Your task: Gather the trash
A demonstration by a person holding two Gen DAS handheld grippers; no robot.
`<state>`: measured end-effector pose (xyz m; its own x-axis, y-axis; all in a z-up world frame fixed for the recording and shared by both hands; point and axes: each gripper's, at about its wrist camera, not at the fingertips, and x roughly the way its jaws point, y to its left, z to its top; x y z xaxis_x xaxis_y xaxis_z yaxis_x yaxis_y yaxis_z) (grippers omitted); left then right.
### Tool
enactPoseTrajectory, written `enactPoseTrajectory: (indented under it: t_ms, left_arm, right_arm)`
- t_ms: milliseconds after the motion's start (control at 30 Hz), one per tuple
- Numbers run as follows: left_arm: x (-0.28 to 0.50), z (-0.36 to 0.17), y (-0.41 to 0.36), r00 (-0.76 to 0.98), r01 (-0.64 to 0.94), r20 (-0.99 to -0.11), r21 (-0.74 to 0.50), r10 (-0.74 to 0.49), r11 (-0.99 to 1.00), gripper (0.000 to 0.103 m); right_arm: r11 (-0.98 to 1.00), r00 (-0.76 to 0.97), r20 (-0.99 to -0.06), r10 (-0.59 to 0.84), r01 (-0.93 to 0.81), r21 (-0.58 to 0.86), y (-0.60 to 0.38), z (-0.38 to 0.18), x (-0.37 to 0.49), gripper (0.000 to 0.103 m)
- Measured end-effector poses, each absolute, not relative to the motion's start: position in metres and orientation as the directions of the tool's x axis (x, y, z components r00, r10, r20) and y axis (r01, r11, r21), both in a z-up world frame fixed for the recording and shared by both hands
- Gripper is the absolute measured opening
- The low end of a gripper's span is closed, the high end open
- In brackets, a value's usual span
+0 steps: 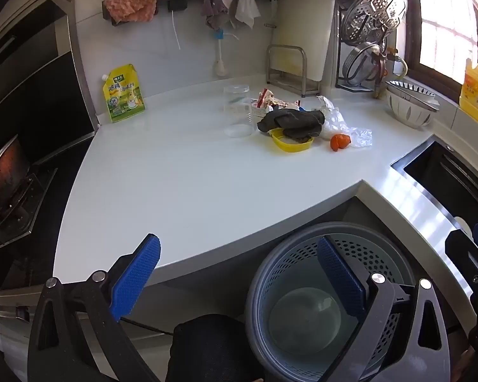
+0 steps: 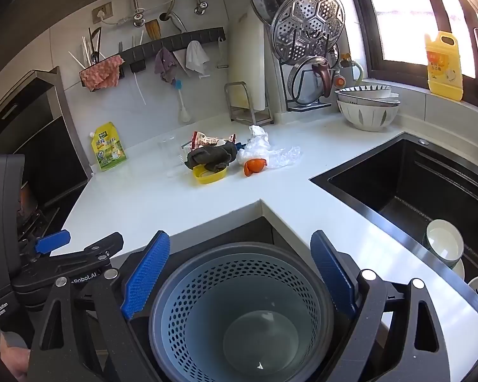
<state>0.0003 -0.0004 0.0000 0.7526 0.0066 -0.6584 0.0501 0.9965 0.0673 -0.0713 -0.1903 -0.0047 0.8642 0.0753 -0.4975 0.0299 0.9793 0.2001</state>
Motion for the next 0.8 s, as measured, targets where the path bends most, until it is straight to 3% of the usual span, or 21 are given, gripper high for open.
enactPoseTrajectory:
  t_ms: [800]
  left_arm:
    - [-0.009, 0.002, 0.008, 0.764, 0.046, -0.645, 0.055, 0.0, 0.997, 0.097]
  right_arm:
    - [0.982, 0.87, -0.488, 0.072, 0.024, 0.188, -0.186, 0.0, -0.075, 0.086]
